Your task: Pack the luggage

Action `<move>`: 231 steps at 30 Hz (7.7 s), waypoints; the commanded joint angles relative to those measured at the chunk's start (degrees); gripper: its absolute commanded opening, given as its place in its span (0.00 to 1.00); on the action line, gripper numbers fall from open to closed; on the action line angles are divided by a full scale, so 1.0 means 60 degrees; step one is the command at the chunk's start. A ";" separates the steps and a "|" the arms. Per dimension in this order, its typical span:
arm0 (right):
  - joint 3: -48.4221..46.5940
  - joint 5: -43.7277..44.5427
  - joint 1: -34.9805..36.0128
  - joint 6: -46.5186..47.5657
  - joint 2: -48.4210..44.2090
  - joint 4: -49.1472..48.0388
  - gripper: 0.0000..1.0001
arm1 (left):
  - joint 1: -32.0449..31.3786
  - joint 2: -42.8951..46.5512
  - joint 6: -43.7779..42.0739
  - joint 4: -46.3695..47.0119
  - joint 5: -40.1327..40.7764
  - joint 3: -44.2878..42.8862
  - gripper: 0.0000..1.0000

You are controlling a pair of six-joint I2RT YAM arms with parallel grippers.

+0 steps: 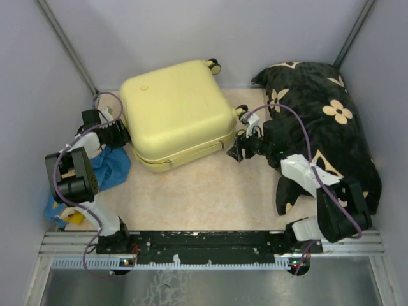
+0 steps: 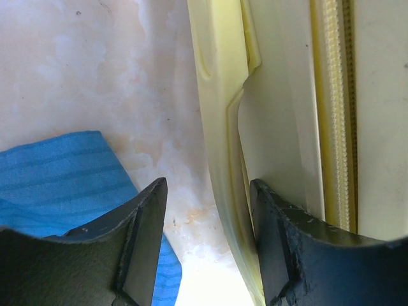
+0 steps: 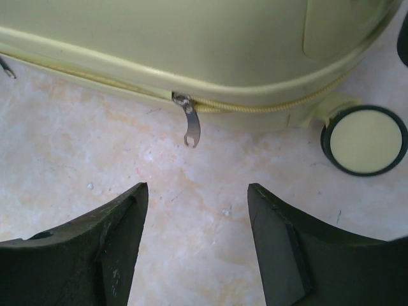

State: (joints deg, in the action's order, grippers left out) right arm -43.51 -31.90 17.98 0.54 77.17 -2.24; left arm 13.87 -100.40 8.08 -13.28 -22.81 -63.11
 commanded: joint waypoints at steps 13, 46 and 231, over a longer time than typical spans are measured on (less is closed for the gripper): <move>-0.0116 0.1506 0.1434 -0.1498 0.1927 -0.4031 0.54 | -0.0066 0.0454 0.0163 0.0216 -0.0264 0.0835 0.60; 0.0316 0.4084 -0.0167 -0.0776 0.0874 -0.2922 0.00 | -0.0062 0.0005 -0.1248 -0.0688 0.1370 0.0052 0.00; -0.9096 -0.1428 -0.1481 -0.1139 0.9544 -0.8185 0.00 | -0.6358 -0.0873 -1.5639 -1.0723 -0.0316 -0.4512 0.40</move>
State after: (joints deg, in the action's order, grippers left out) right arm -89.84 -48.25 10.04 -7.64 133.53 -43.62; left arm -30.04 -102.50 -92.25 -63.59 -26.15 -89.01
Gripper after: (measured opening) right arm 0.007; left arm 0.322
